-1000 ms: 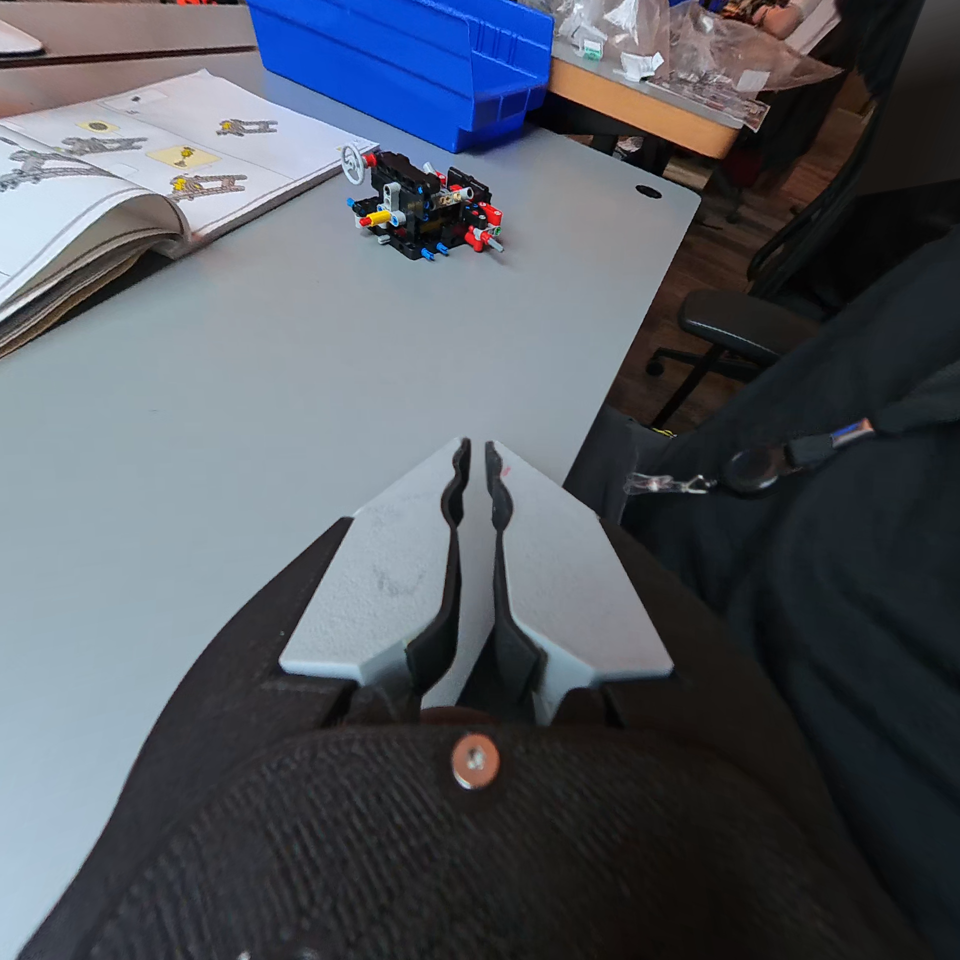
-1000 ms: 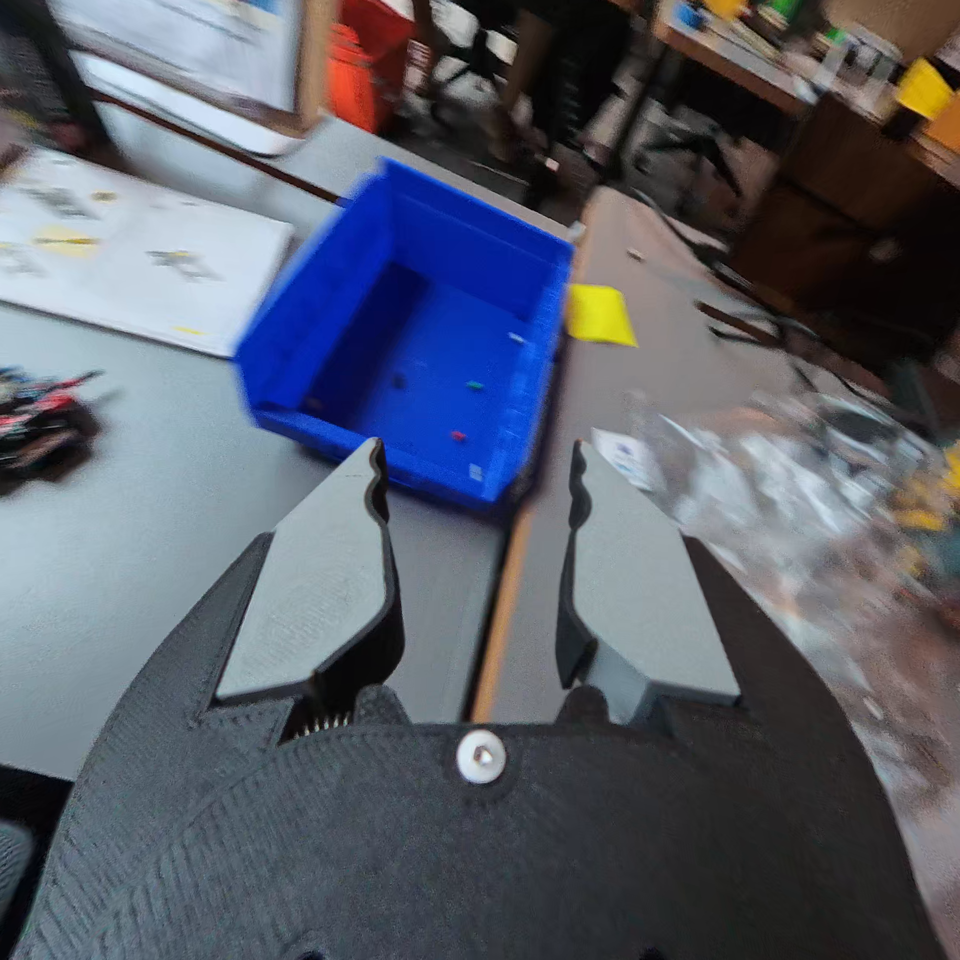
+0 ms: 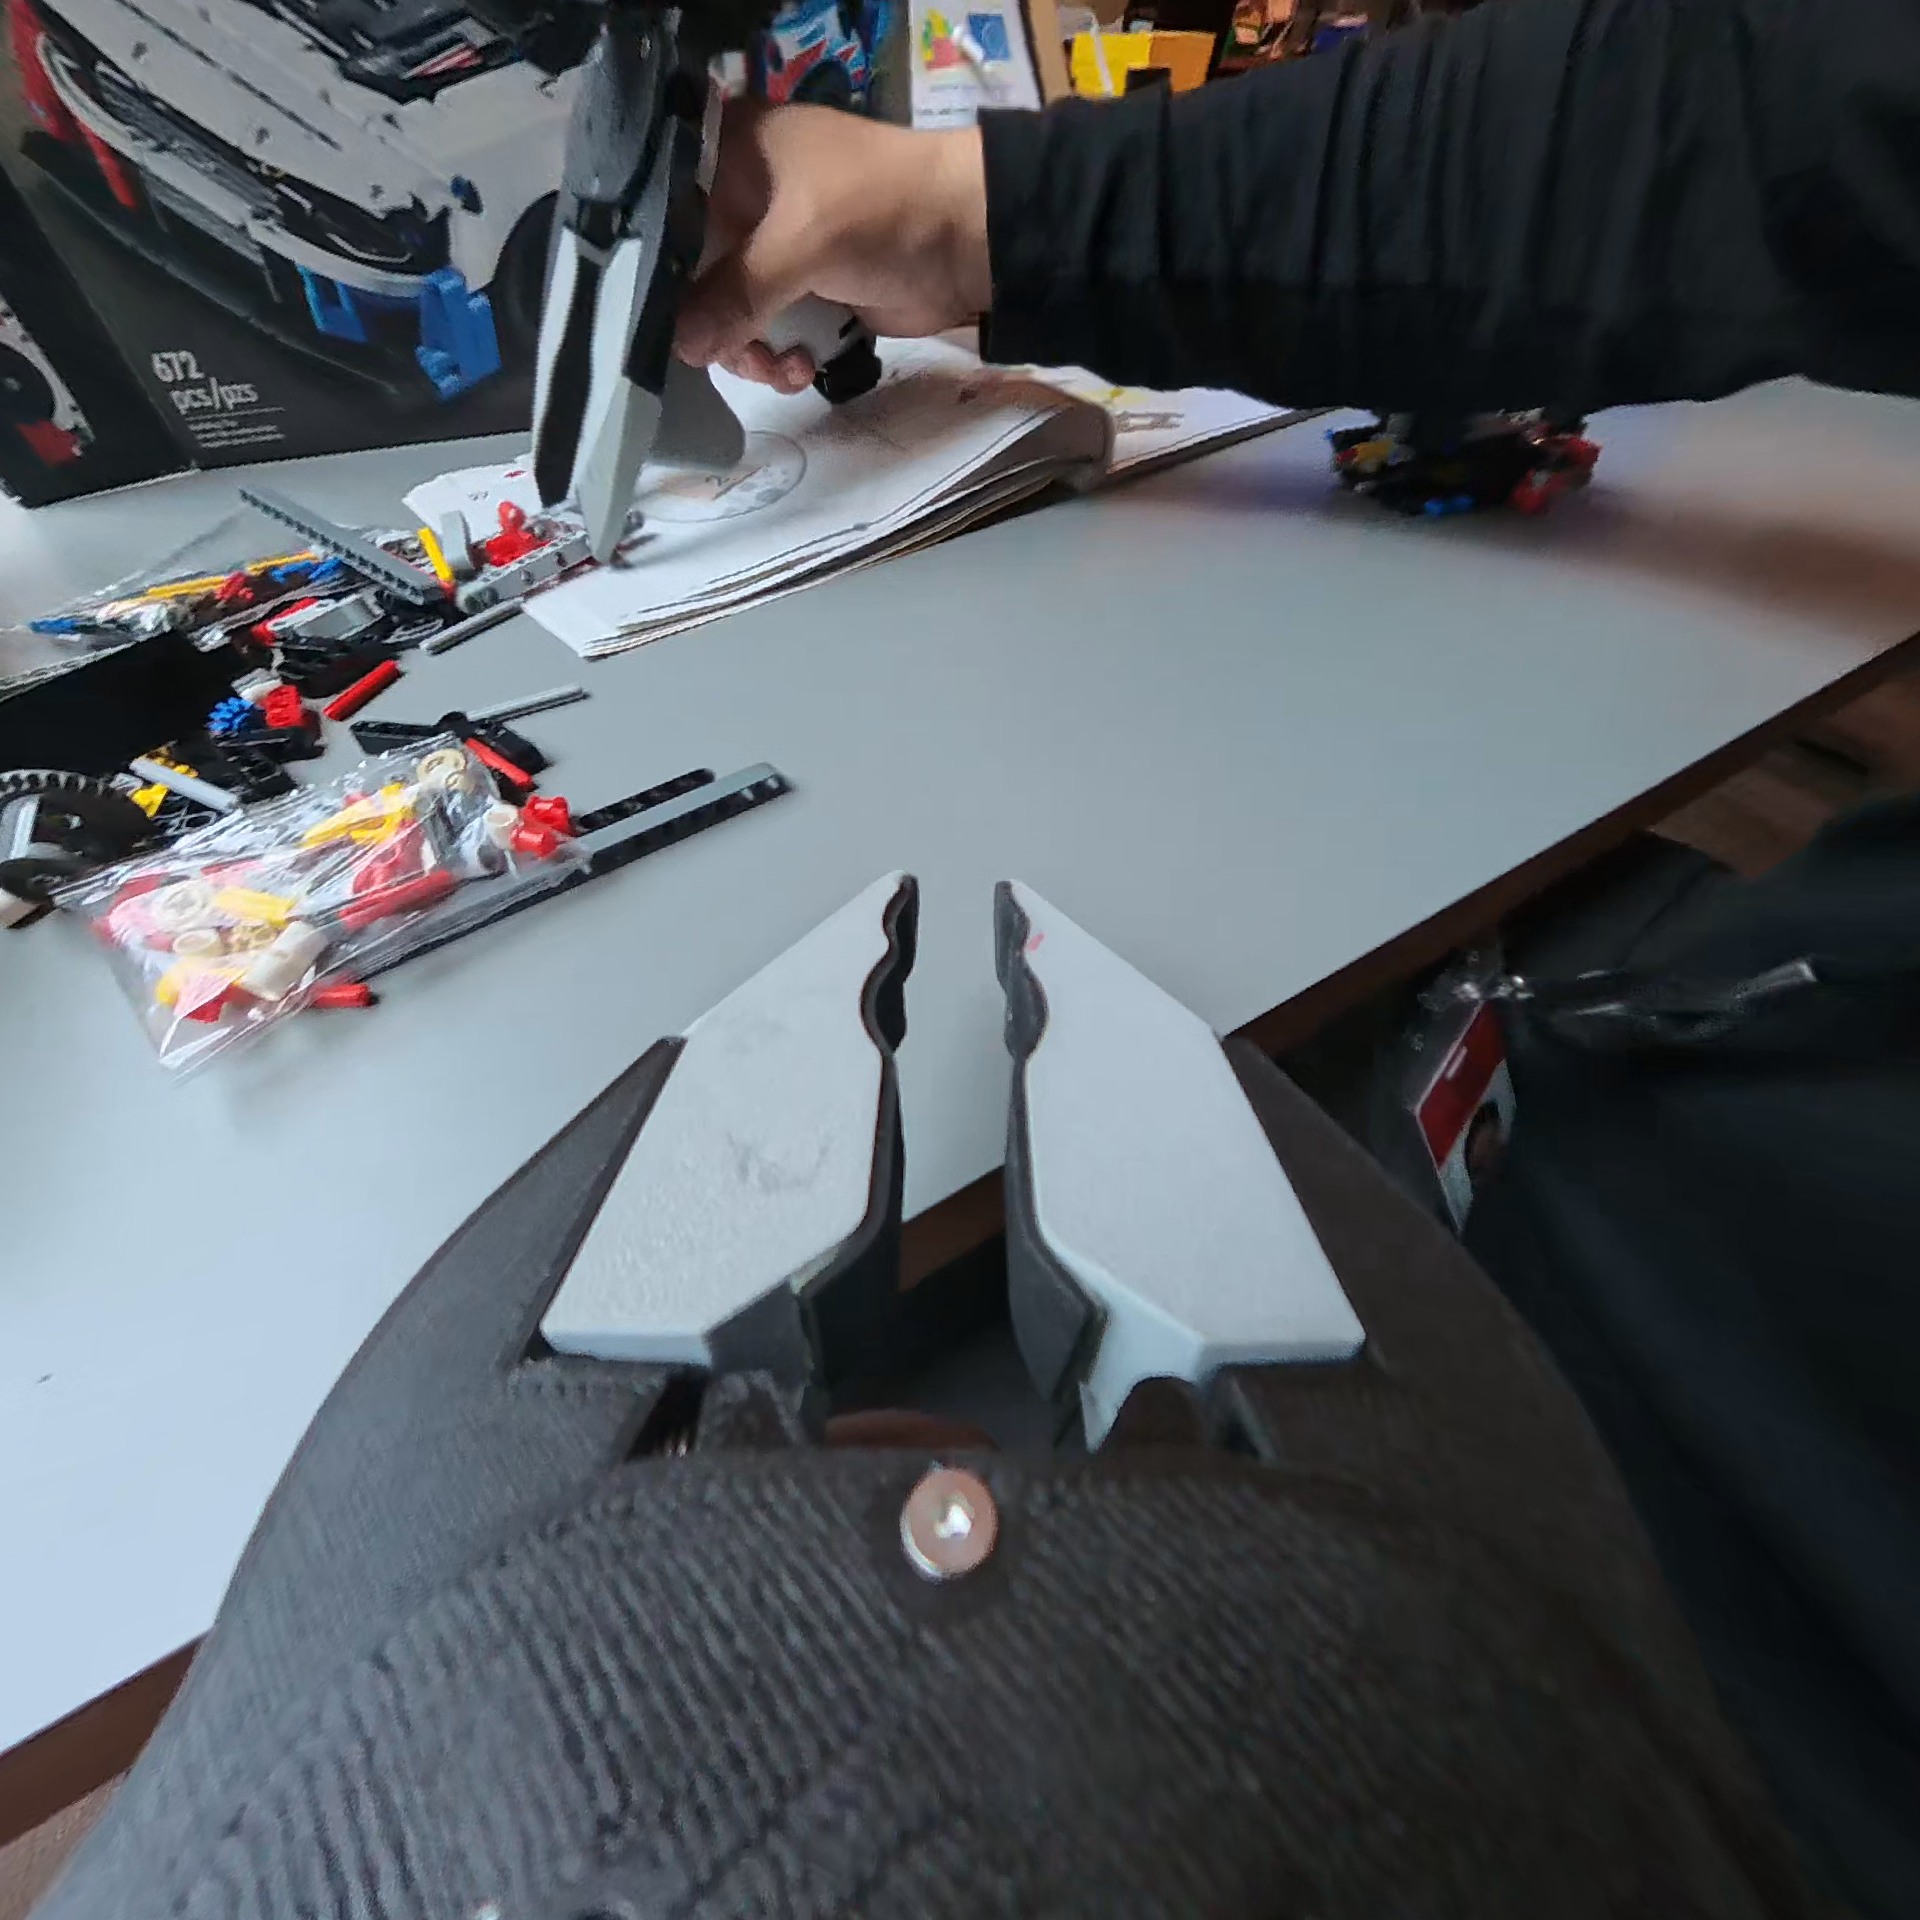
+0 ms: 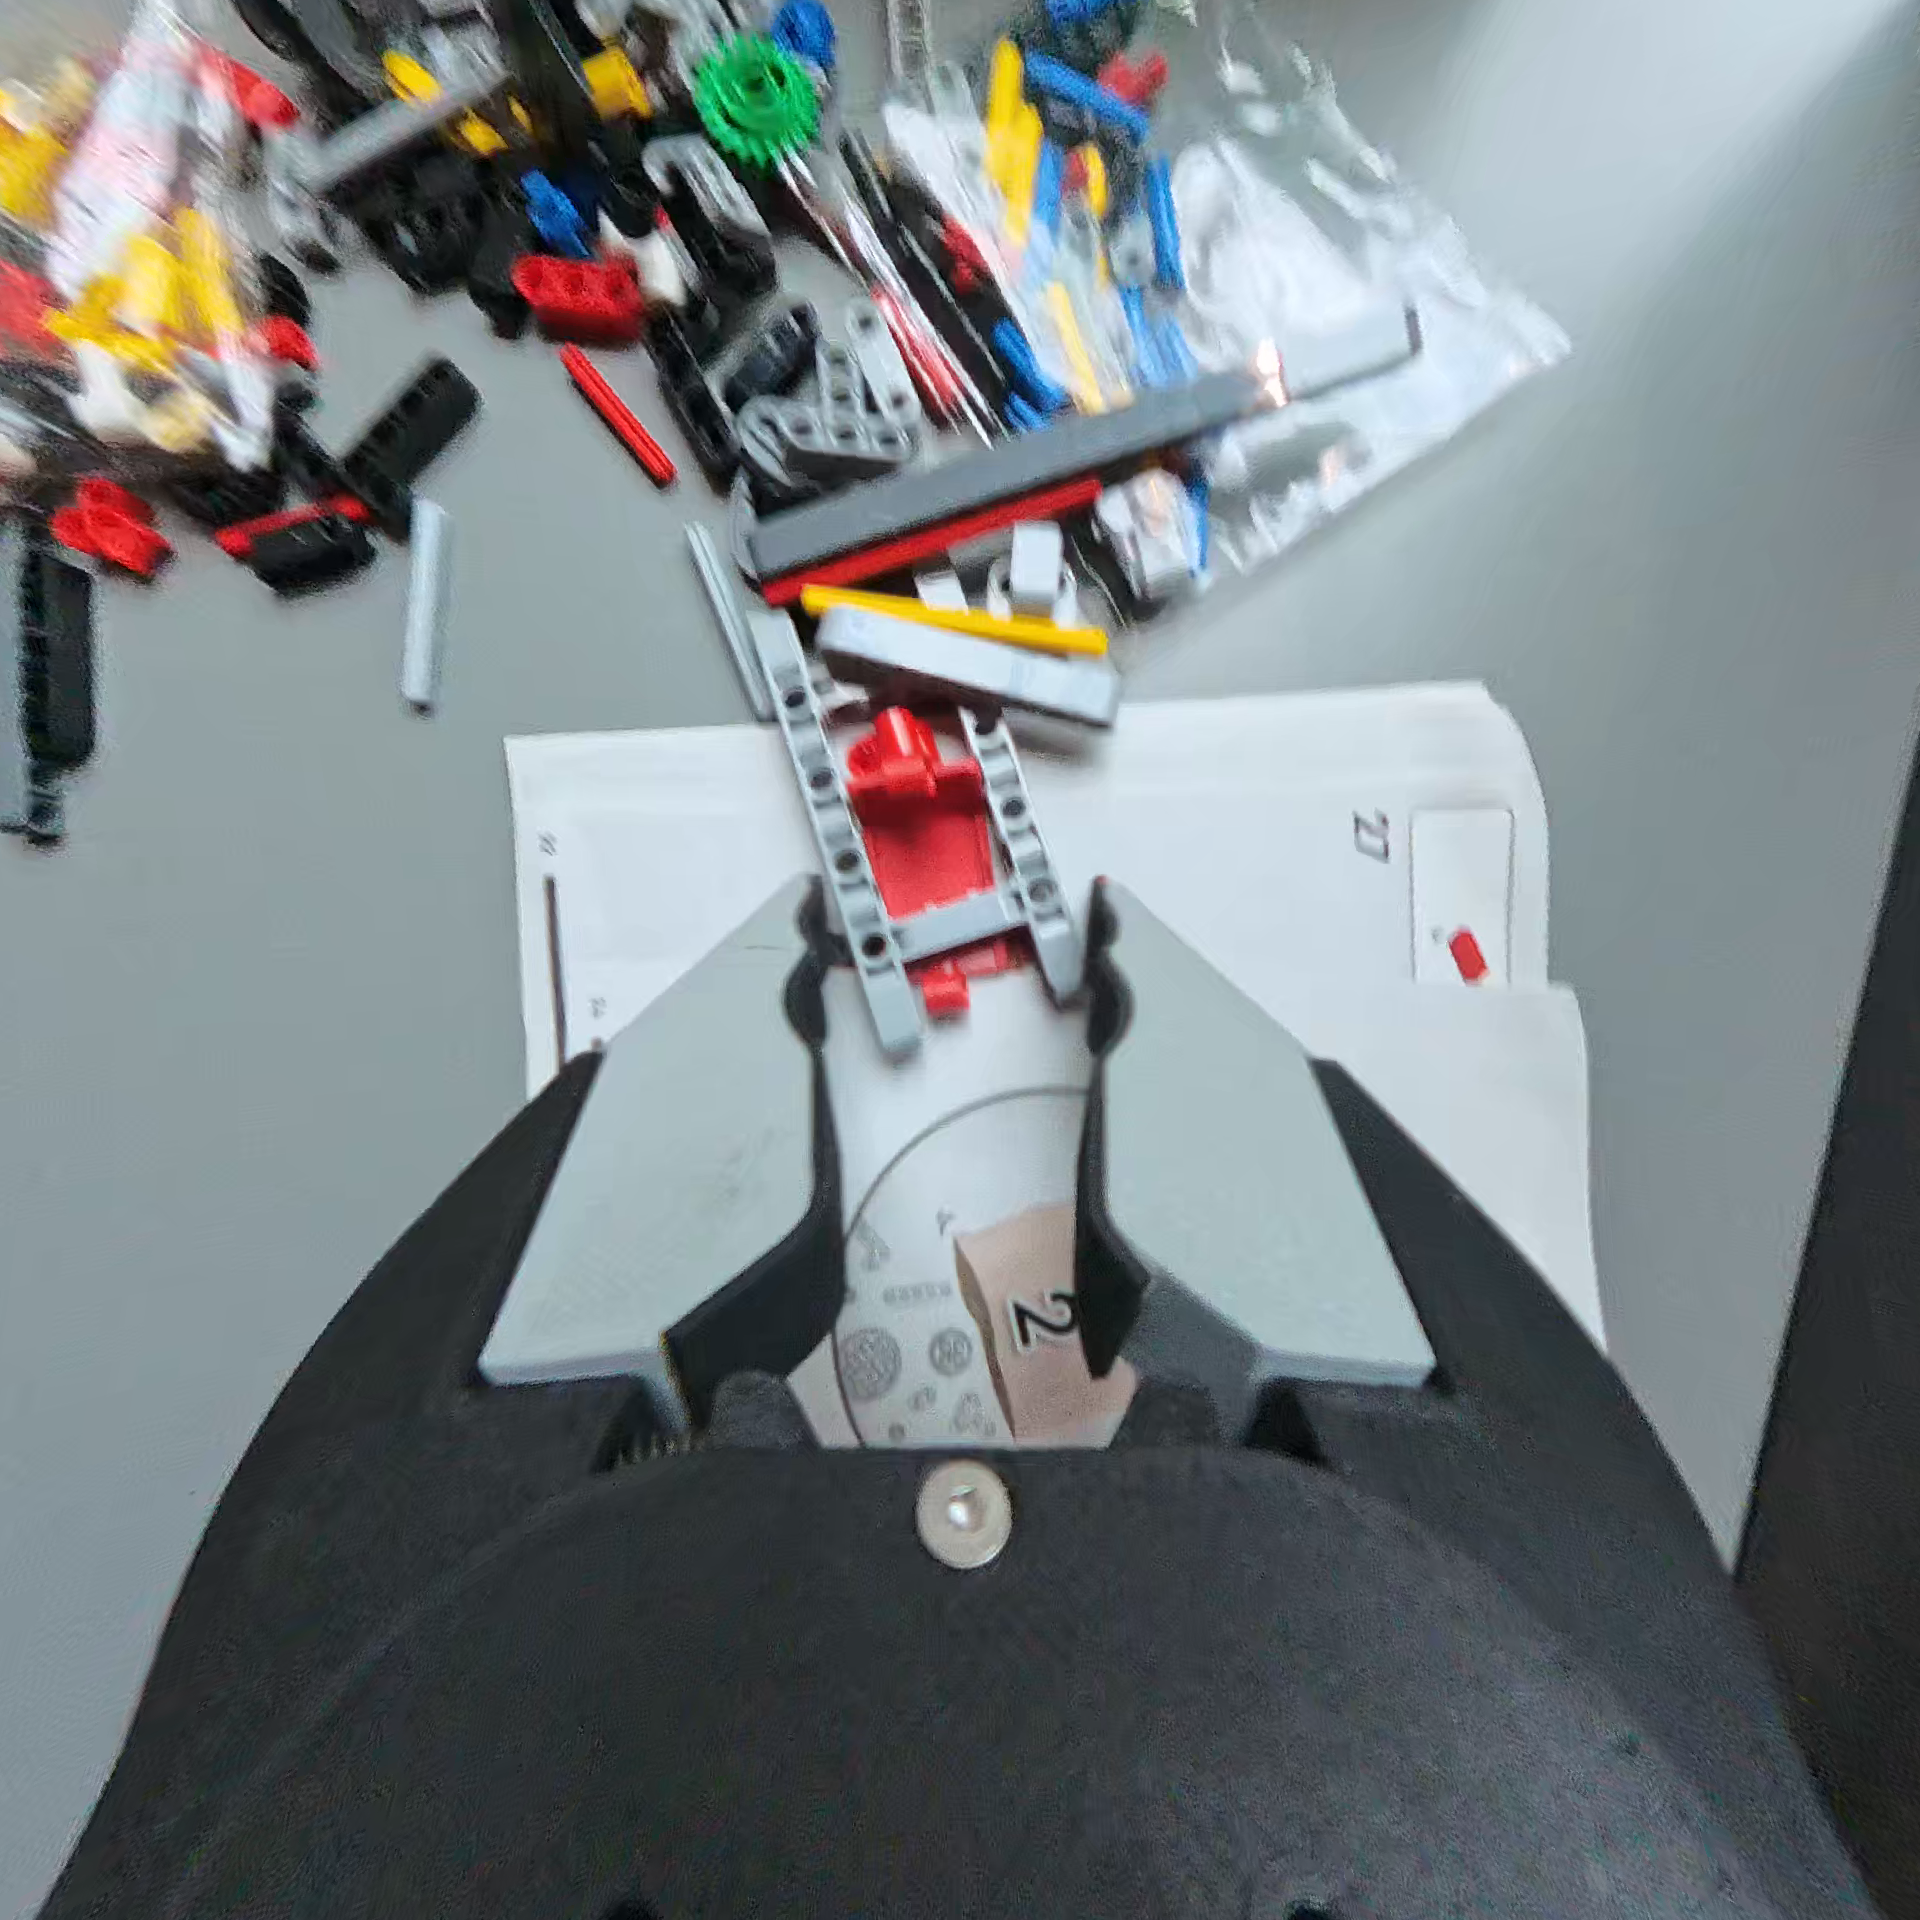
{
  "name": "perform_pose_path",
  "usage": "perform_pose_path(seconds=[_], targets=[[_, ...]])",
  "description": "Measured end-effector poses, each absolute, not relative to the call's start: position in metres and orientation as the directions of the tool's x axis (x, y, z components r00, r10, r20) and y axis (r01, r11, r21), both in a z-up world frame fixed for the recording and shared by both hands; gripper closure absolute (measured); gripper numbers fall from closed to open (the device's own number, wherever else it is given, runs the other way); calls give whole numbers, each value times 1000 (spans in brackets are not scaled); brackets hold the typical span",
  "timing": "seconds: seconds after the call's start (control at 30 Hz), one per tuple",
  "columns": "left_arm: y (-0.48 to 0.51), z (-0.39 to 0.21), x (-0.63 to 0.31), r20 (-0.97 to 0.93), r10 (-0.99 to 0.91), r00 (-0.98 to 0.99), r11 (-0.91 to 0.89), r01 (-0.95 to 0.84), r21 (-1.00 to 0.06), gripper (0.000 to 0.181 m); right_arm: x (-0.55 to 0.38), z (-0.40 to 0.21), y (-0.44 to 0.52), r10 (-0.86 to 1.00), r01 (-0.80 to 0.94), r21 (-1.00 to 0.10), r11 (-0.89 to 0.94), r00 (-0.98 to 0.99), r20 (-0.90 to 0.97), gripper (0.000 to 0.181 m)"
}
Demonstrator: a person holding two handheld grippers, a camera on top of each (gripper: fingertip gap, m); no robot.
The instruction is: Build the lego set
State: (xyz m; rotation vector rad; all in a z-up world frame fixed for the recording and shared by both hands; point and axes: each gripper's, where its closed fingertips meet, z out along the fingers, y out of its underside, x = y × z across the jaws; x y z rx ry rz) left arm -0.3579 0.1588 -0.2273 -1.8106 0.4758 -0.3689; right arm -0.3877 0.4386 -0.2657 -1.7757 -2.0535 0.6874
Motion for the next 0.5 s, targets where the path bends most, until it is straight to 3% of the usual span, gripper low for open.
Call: perform_pose_path(seconds=[0.17, 0.5], targets=[[164, -231, -368, 43, -466, 884, -266, -94, -959, 170, -422, -263, 405, 953, 801, -593, 79, -234, -190, 143], [166, -243, -383, 63, -392, 918, -327, -75, -942, 171, -438, -222, 386, 942, 714, -700, -8, -230, -245, 137]])
